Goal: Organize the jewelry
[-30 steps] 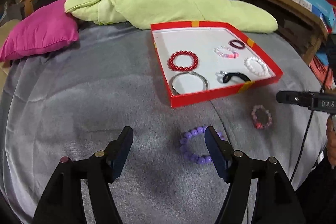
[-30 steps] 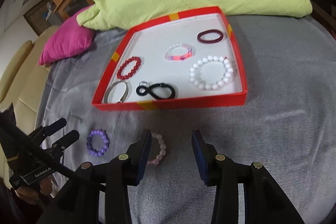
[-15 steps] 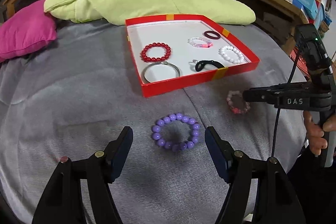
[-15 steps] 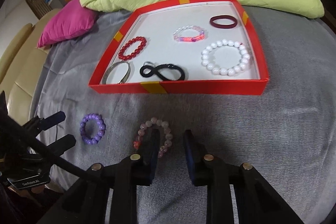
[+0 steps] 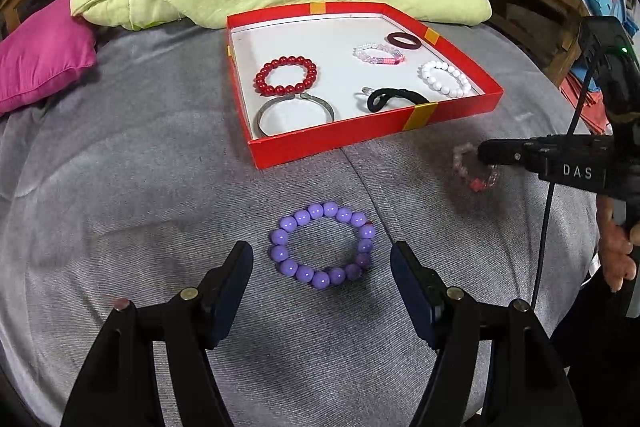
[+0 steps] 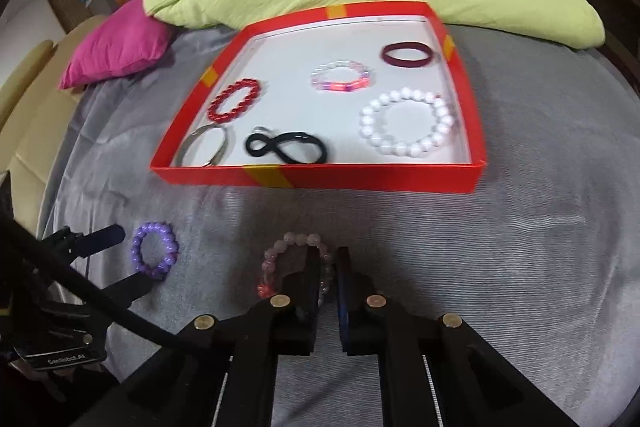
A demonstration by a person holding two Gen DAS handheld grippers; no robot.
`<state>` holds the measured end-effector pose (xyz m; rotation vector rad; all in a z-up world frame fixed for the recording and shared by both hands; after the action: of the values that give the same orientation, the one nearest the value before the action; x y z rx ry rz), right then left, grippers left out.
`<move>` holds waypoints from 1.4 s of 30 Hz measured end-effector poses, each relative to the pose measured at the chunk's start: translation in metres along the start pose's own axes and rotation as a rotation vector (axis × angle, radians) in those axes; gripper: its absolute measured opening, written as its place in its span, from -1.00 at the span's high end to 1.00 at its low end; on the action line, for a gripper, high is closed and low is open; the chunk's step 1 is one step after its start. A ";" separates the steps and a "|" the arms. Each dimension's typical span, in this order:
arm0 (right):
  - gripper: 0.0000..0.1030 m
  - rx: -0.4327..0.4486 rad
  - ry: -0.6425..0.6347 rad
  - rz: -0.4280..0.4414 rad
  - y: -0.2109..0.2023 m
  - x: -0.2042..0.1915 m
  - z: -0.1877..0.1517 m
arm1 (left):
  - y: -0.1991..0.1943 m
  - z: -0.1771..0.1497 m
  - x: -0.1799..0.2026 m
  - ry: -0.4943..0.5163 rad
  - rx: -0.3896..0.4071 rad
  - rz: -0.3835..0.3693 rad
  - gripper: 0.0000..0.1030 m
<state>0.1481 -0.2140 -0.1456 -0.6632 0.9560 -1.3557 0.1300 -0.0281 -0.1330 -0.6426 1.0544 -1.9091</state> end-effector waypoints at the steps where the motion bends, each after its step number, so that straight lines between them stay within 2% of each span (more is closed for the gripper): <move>1: 0.84 -0.012 0.005 -0.005 0.002 0.002 -0.001 | 0.001 0.000 0.000 0.000 -0.005 0.001 -0.40; 6: 0.83 -0.041 0.021 0.004 0.006 0.005 -0.002 | 0.012 -0.003 -0.002 -0.016 -0.043 0.019 -0.40; 10: 0.79 -0.060 0.054 0.026 0.008 0.009 -0.002 | 0.017 -0.006 0.001 0.004 -0.052 0.064 -0.41; 21: 0.79 -0.058 0.054 0.039 0.009 0.010 -0.002 | 0.023 -0.007 0.000 -0.008 -0.041 0.102 -0.71; 27: 0.79 -0.058 0.051 0.053 0.010 0.011 -0.002 | 0.028 -0.010 -0.005 -0.059 -0.043 0.124 -1.00; 32: 0.79 -0.059 0.049 0.062 0.010 0.011 -0.003 | 0.028 -0.013 -0.006 -0.091 -0.042 0.128 -1.00; 36: 0.78 -0.057 0.046 0.069 0.010 0.011 -0.003 | 0.025 -0.012 -0.006 -0.060 -0.082 0.119 -1.00; 39: 0.78 -0.059 0.052 0.078 0.010 0.012 -0.003 | 0.017 -0.005 -0.011 -0.050 -0.041 0.177 -1.00; 40: 0.78 -0.059 0.054 0.080 0.010 0.012 -0.003 | 0.016 -0.003 -0.012 -0.051 -0.032 0.177 -0.95; 42: 0.78 -0.061 0.056 0.082 0.010 0.012 -0.003 | 0.013 -0.001 -0.014 -0.073 -0.019 0.138 -0.61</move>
<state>0.1502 -0.2245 -0.1579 -0.6276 1.0622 -1.2829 0.1418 -0.0197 -0.1447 -0.6294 1.0450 -1.7463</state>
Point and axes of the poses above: each gripper's, at about its wrist camera, not at the fingertips, and y roughly the way its jaws point, x to its right, z to its top, the point moved 6 cm from there along y, roughly the way its jaws point, and after that the axes turned 3 degrees about -x, right-handed, at the moved point
